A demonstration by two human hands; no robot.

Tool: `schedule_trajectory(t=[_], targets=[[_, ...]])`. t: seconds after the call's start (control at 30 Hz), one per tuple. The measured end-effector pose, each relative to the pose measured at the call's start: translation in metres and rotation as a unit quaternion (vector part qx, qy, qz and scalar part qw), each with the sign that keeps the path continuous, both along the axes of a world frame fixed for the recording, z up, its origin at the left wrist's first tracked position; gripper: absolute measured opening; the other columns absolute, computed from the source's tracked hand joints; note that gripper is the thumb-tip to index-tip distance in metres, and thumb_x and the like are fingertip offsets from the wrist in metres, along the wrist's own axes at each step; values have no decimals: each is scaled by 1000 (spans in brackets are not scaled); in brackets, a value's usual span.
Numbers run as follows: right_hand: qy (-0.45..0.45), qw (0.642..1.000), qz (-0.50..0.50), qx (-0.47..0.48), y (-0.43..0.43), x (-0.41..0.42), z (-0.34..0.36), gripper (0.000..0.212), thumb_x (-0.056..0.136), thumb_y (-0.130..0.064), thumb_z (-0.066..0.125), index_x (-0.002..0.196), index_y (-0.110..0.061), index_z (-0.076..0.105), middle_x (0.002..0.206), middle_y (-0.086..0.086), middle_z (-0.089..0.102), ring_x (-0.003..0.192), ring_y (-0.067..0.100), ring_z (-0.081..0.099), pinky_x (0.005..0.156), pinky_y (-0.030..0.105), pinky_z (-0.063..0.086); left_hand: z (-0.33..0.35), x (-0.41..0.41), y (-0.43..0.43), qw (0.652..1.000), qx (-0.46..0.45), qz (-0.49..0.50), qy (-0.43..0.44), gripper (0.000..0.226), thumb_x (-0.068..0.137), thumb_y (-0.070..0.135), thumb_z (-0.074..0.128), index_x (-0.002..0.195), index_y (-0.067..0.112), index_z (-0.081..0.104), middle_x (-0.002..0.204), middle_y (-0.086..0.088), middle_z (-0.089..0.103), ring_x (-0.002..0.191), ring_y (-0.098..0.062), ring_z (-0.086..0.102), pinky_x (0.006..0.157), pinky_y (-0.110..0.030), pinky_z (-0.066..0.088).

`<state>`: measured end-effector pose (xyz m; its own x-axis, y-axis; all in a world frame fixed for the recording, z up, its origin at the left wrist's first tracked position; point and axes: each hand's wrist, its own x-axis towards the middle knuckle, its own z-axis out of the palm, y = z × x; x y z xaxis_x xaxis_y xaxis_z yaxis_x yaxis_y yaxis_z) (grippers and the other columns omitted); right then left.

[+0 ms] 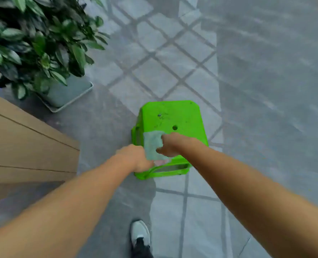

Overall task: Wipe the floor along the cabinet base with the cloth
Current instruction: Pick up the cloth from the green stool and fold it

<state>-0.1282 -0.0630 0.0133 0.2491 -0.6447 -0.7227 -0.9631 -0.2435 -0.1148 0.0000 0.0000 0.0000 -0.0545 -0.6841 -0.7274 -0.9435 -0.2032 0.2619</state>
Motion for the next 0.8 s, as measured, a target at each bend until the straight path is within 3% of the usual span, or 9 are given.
schedule_trajectory(t=[0.13, 0.2, 0.27, 0.37, 0.43, 0.5, 0.63, 0.73, 0.8], targets=[[-27, 987, -135, -77, 2, -11, -118, 75, 95, -55, 44, 151, -10, 22, 149, 25, 31, 134, 43, 34, 107, 50, 34, -112, -15, -8, 969, -98, 226, 27, 58, 87, 62, 46, 117, 12, 48, 126, -23, 60, 116, -44, 59, 89, -47, 48], [-29, 962, -181, -204, 15, -1, -160, 67, 93, -53, 47, 146, -14, 33, 134, 21, 45, 121, 40, 43, 93, 50, 43, -152, -23, -13, 930, -100, 340, 93, 55, 89, 54, 52, 115, 6, 49, 123, -25, 60, 115, -43, 58, 86, -44, 46], [-45, 928, -216, -299, 32, 15, -182, 55, 90, -42, 55, 135, -11, 50, 112, 20, 58, 103, 39, 54, 80, 47, 46, -177, -21, -12, 871, -118, 437, 192, 42, 88, 45, 60, 103, 6, 55, 106, -21, 69, 96, -36, 65, 77, -42, 49], [-91, 907, -234, -337, 55, 43, -184, 46, 85, -28, 64, 126, -7, 57, 97, 19, 61, 88, 38, 57, 70, 45, 46, -187, -4, 6, 811, -121, 491, 295, 30, 86, 33, 62, 85, 5, 54, 80, -16, 66, 71, -21, 55, 70, -45, 49], [-134, 925, -181, -305, 68, 65, -180, 45, 88, -25, 61, 128, -8, 54, 99, 17, 59, 90, 38, 56, 69, 45, 46, -189, 19, 26, 767, -94, 542, 331, 26, 82, 32, 58, 80, 8, 50, 79, -16, 62, 74, -20, 51, 69, -42, 45], [-206, 945, -161, -197, 83, 94, -182, 43, 94, -26, 52, 134, -12, 45, 109, 14, 53, 98, 37, 54, 73, 45, 48, -196, 54, 49, 728, -78, 596, 330, 16, 84, 28, 58, 74, 18, 49, 76, -11, 59, 74, -21, 52, 67, -40, 44], [-270, 938, -216, -19, 103, 156, -233, 36, 95, -22, 54, 126, -5, 50, 118, 19, 58, 108, 37, 56, 87, 39, 45, -238, 129, 100, 733, -86, 624, 258, 19, 88, 29, 59, 72, 23, 50, 78, -9, 62, 72, -23, 57, 70, -44, 48], [-249, 937, -238, 53, 121, 193, -301, 39, 94, -23, 57, 127, -5, 51, 122, 18, 63, 114, 35, 58, 91, 35, 45, -298, 168, 134, 727, -80, 642, 232, 21, 88, 32, 61, 75, 18, 51, 78, -11, 64, 65, -23, 57, 60, -39, 47], [-242, 941, -227, 67, 136, 210, -350, 41, 94, -23, 56, 131, -7, 49, 125, 17, 63, 115, 33, 57, 87, 31, 43, -345, 189, 153, 702, -52, 666, 246, 22, 89, 31, 63, 73, 20, 54, 75, -10, 64, 58, -19, 58, 54, -32, 46]])
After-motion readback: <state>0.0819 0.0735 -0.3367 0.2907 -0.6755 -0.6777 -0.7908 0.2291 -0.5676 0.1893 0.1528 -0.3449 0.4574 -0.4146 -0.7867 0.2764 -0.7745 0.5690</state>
